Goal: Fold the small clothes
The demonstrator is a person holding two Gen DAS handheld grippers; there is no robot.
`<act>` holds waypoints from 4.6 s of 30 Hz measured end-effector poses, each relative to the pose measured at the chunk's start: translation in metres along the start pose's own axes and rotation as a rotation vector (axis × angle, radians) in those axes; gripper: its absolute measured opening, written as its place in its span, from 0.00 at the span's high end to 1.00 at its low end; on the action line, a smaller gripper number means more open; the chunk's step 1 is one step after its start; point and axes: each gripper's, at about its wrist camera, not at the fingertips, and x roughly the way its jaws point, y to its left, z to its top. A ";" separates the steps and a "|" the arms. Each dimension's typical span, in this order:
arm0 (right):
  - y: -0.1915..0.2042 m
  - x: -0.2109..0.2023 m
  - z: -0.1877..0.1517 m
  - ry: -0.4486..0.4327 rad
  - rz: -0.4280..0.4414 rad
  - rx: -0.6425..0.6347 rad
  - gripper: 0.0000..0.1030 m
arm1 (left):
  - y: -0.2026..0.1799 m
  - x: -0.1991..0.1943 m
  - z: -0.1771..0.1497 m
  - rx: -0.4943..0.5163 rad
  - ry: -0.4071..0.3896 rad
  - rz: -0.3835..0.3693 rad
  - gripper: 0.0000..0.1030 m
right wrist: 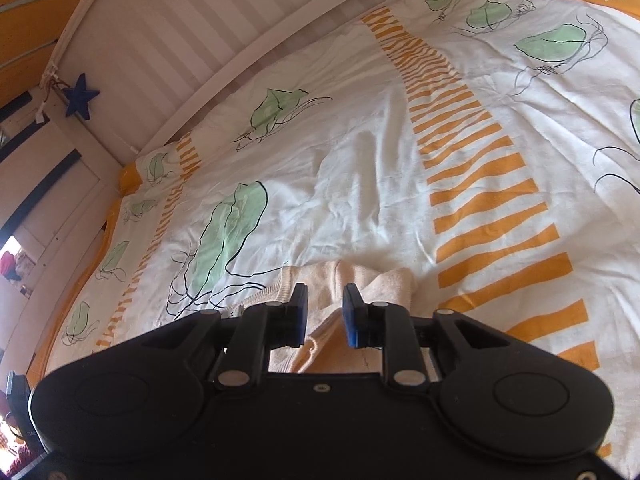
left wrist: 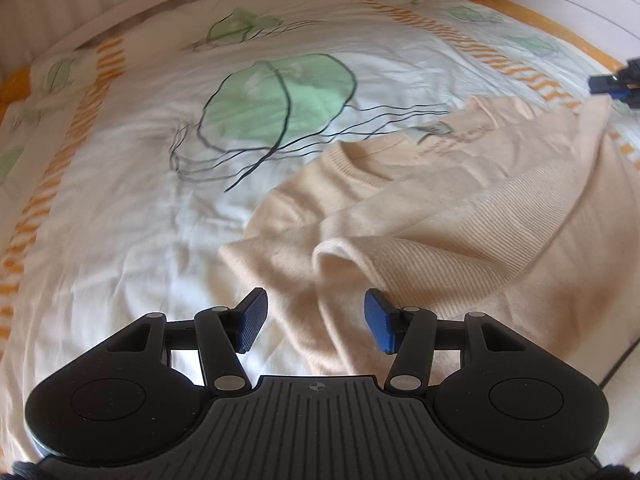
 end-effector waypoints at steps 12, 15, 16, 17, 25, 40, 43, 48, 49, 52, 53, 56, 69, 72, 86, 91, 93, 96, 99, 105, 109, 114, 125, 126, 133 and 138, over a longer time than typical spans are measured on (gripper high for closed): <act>0.003 -0.012 0.007 -0.065 -0.021 -0.056 0.69 | 0.041 0.037 0.017 -0.495 -0.055 -0.058 0.50; 0.000 -0.015 0.007 -0.072 -0.053 -0.065 0.69 | 0.047 0.032 0.013 -0.526 -0.059 -0.118 0.50; 0.000 -0.015 0.007 -0.071 -0.057 -0.063 0.69 | 0.045 0.030 0.015 -0.495 -0.056 -0.126 0.50; 0.000 -0.015 0.008 -0.069 -0.057 -0.058 0.69 | 0.041 0.029 0.017 -0.451 -0.054 -0.137 0.50; 0.010 -0.004 0.000 -0.025 -0.060 -0.129 0.56 | 0.000 0.037 0.038 -0.167 -0.053 -0.198 0.49; 0.011 -0.010 0.005 -0.037 -0.181 -0.301 0.50 | 0.005 0.060 0.037 -0.221 0.006 -0.253 0.50; 0.010 -0.008 0.006 -0.028 -0.176 -0.295 0.50 | 0.004 0.059 0.037 -0.227 -0.010 -0.253 0.77; 0.008 -0.008 0.006 -0.016 -0.176 -0.302 0.49 | 0.001 0.049 0.038 -0.220 -0.062 -0.213 0.96; 0.008 -0.008 0.007 -0.011 -0.182 -0.306 0.49 | 0.003 0.047 0.039 -0.238 -0.072 -0.195 0.96; 0.004 -0.009 0.009 0.010 -0.216 -0.326 0.42 | 0.019 0.039 0.038 -0.352 -0.118 -0.143 0.96; 0.003 -0.009 0.009 0.015 -0.231 -0.337 0.41 | 0.026 0.038 0.038 -0.392 -0.123 -0.128 0.96; 0.002 -0.009 0.008 0.034 -0.253 -0.369 0.41 | 0.037 0.037 0.036 -0.435 -0.127 -0.078 0.96; 0.025 0.020 -0.016 0.068 -0.131 -0.497 0.40 | 0.043 0.040 0.033 -0.485 -0.110 -0.059 0.95; 0.024 0.032 -0.020 0.083 -0.122 -0.488 0.41 | 0.043 0.042 0.031 -0.483 -0.101 -0.069 0.95; 0.022 0.049 -0.027 0.119 -0.124 -0.448 0.42 | 0.031 0.066 0.032 -0.477 -0.022 -0.156 0.65; 0.020 0.048 -0.025 0.115 -0.133 -0.432 0.46 | 0.033 0.068 0.032 -0.503 -0.027 -0.157 0.65; 0.019 0.048 -0.024 0.110 -0.139 -0.425 0.46 | 0.032 0.068 0.031 -0.502 -0.030 -0.156 0.65; 0.018 0.047 -0.024 0.106 -0.134 -0.417 0.57 | 0.031 0.065 0.029 -0.493 -0.058 -0.159 0.81; 0.026 0.045 -0.026 0.100 -0.126 -0.464 0.87 | 0.030 0.059 0.030 -0.479 -0.074 -0.144 0.96; 0.041 0.031 -0.024 0.008 -0.098 -0.507 0.87 | 0.034 0.035 0.032 -0.490 -0.170 -0.085 0.96; 0.043 0.024 -0.020 -0.053 -0.104 -0.500 0.87 | 0.041 0.021 0.035 -0.511 -0.228 -0.045 0.96; 0.044 0.030 -0.016 -0.074 -0.111 -0.489 0.87 | 0.050 0.026 0.036 -0.539 -0.236 0.006 0.96; 0.027 0.053 -0.027 -0.012 -0.162 -0.470 0.87 | 0.052 0.053 0.024 -0.562 -0.162 0.030 0.96; 0.026 0.055 -0.027 -0.007 -0.166 -0.470 0.87 | 0.051 0.055 0.024 -0.555 -0.154 0.036 0.95; 0.021 0.067 -0.035 0.049 -0.192 -0.467 0.87 | 0.056 0.066 0.012 -0.548 -0.098 0.077 0.92; 0.018 0.065 -0.034 0.046 -0.196 -0.448 0.85 | 0.059 0.057 0.014 -0.545 -0.075 0.170 0.79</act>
